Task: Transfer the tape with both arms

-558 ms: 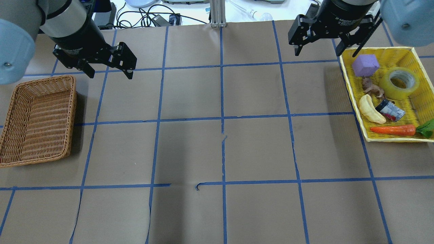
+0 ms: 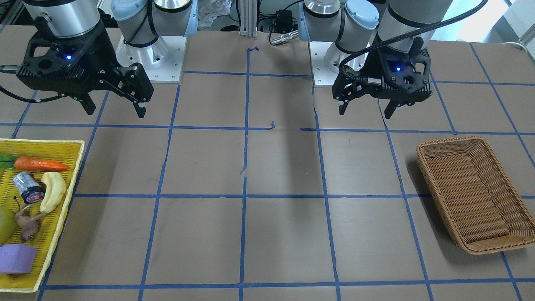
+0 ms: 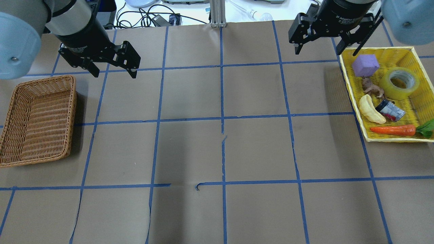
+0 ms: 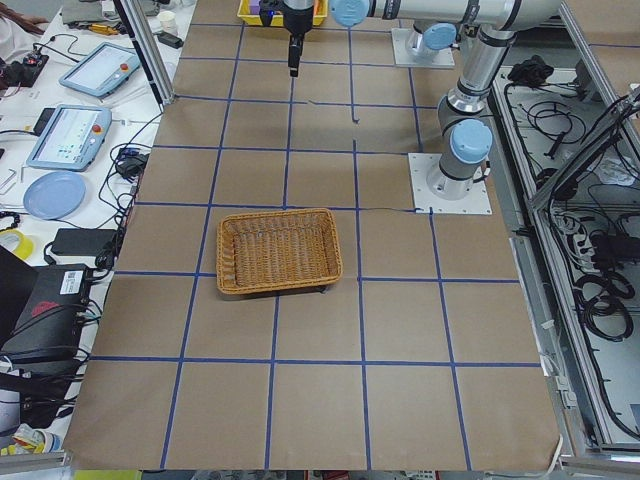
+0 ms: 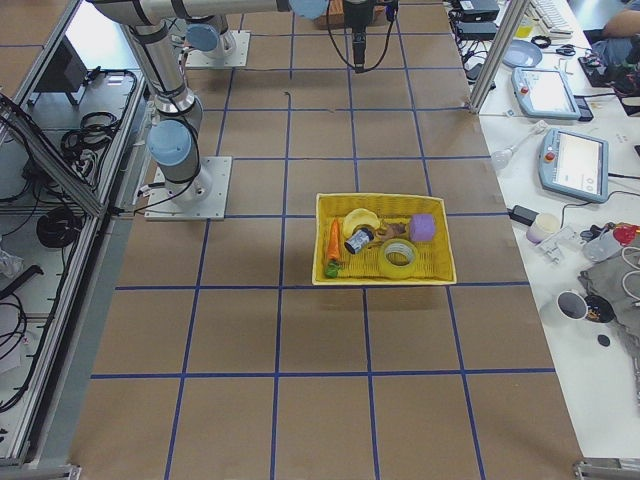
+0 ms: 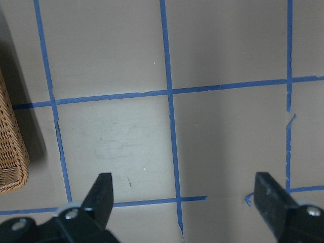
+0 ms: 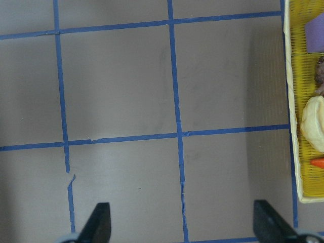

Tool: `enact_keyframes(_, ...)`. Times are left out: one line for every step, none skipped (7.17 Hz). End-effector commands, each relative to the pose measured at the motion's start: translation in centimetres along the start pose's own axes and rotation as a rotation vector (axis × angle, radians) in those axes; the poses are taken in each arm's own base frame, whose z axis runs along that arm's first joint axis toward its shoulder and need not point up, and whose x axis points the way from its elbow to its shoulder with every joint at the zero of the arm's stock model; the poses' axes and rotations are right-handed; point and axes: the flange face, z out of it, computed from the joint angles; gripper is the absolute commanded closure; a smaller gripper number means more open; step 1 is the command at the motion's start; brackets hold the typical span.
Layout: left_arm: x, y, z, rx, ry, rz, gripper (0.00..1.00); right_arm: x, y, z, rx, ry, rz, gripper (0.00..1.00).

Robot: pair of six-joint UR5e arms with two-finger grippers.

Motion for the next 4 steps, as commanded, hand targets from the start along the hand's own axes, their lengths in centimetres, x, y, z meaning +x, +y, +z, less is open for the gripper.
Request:
enact_keyframes(0.00,-0.07,0.19,0.006,0.000,-0.006,0.00,-0.05,0.01,0.00,0.001,0.003,0.000,0.00)
enact_keyframes(0.00,-0.08,0.29,0.008,0.000,-0.008,0.00,0.03,0.04,-0.14,0.003,0.010,0.000,0.00)
enact_keyframes(0.01,0.00,0.36,0.006,0.000,-0.008,0.00,0.04,0.19,-0.09,0.002,0.010,-0.017,0.00)
enact_keyframes(0.01,-0.02,0.29,0.008,0.000,-0.008,0.00,0.01,0.39,-0.35,0.006,0.005,-0.017,0.00)
